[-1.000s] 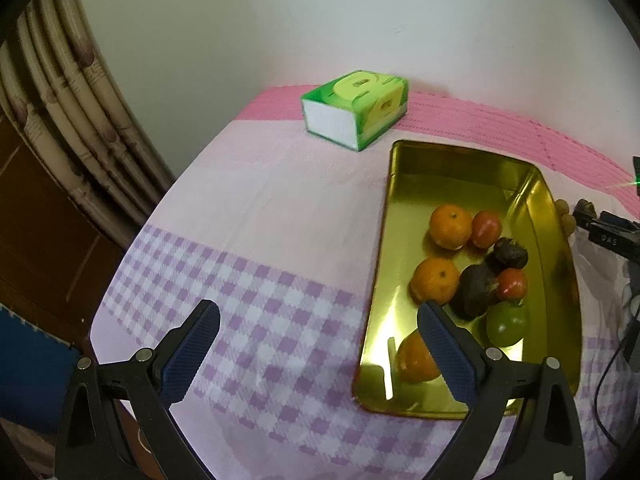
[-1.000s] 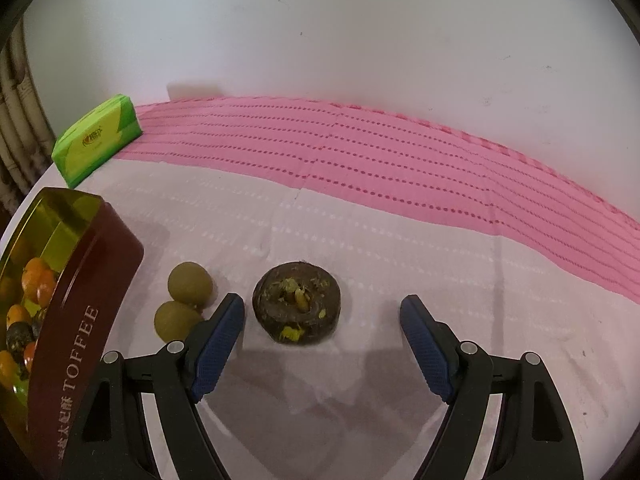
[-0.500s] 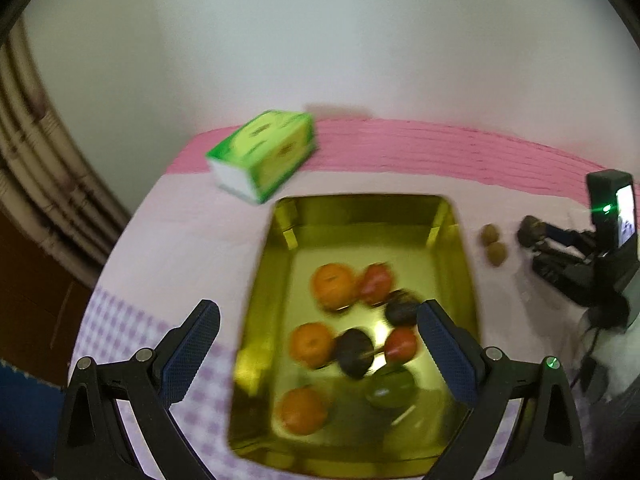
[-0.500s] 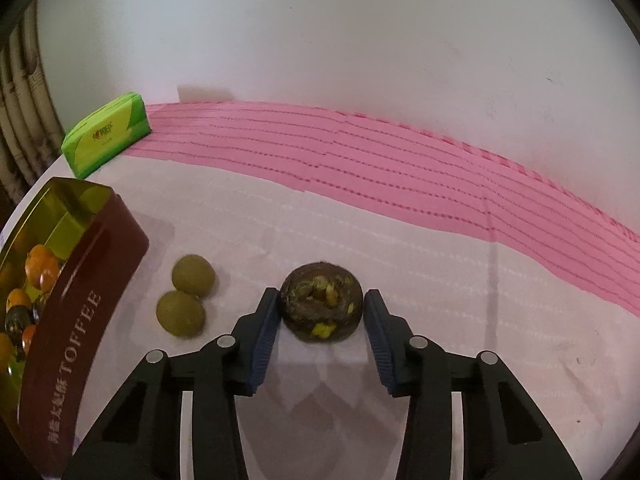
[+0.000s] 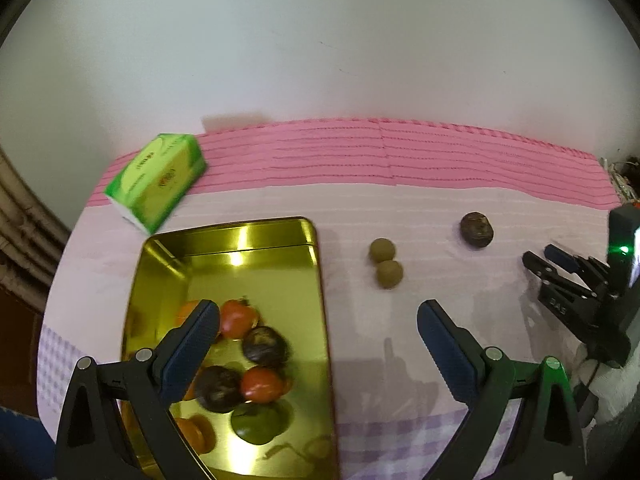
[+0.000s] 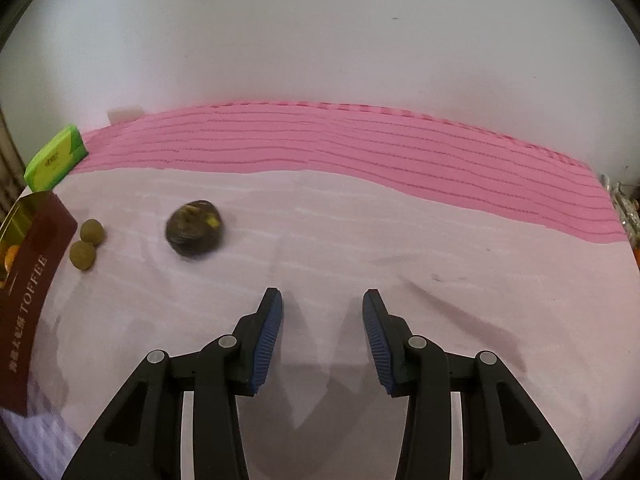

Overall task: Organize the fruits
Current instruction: 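Grasp the last dark brown fruit beside the green fruits with the right tool, then grasp the two small olive-green fruits together with the left tool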

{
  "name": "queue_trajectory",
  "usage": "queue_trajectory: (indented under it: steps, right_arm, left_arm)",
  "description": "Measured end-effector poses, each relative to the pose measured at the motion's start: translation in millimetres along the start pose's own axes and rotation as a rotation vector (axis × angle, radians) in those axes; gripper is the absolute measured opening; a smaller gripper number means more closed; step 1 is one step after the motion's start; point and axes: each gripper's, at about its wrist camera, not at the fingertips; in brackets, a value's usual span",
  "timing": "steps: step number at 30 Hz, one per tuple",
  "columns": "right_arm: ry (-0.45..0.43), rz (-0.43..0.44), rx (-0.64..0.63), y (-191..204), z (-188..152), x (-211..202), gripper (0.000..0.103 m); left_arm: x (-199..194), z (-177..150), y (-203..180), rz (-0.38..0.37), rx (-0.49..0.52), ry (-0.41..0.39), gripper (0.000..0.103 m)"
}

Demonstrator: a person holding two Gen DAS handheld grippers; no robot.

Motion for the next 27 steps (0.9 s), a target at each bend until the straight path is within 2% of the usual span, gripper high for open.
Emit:
queue_trajectory:
  steps: [3,4,5,8,16,18,19,20,22,27]
  right_arm:
    - [-0.002,0.069,-0.034,10.8,1.4,-0.5,0.045]
    - [-0.002,0.081,-0.044,16.6,2.0,0.7,0.048]
    - [-0.002,0.086,-0.058,22.8,3.1,2.4,0.056]
    - [-0.006,0.081,-0.121,48.3,9.6,9.6,0.062]
    - [0.003,0.099,-0.137,69.0,32.1,30.5,0.062]
    - [0.002,0.096,-0.135,73.2,39.2,36.0,0.061]
    - [-0.002,0.095,-0.135,75.1,41.6,37.7,0.057]
    - [-0.008,0.094,-0.136,73.9,41.5,36.8,0.049]
    - [-0.012,0.087,-0.131,71.8,41.6,36.2,0.042]
    - [-0.014,0.069,-0.119,61.7,37.9,31.9,0.041]
  left_arm:
    - [3.5,-0.2,-6.1,-0.002,0.000,0.009,0.098]
    - [3.8,-0.6,-6.1,0.000,0.002,0.011,0.098]
    - [4.5,-0.8,-6.5,0.004,0.004,0.012,0.098]
    - [7.3,-1.0,-5.1,0.015,0.008,0.020,0.098]
    - [9.3,2.6,-0.4,0.016,0.005,0.018,0.098]
    - [9.7,3.3,-0.5,0.015,0.006,0.016,0.098]
    - [10.3,3.9,-1.3,0.017,0.010,0.016,0.098]
    - [10.8,4.7,-2.3,0.018,0.013,0.016,0.098]
    - [12.2,6.4,-4.3,0.018,0.017,0.016,0.098]
    - [16.2,10.0,-12.2,0.011,0.023,0.020,0.098]
Point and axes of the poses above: each gripper's, at about its wrist camera, not at the fingertips, and x roughly the way its jaws point, y to its left, z to its top
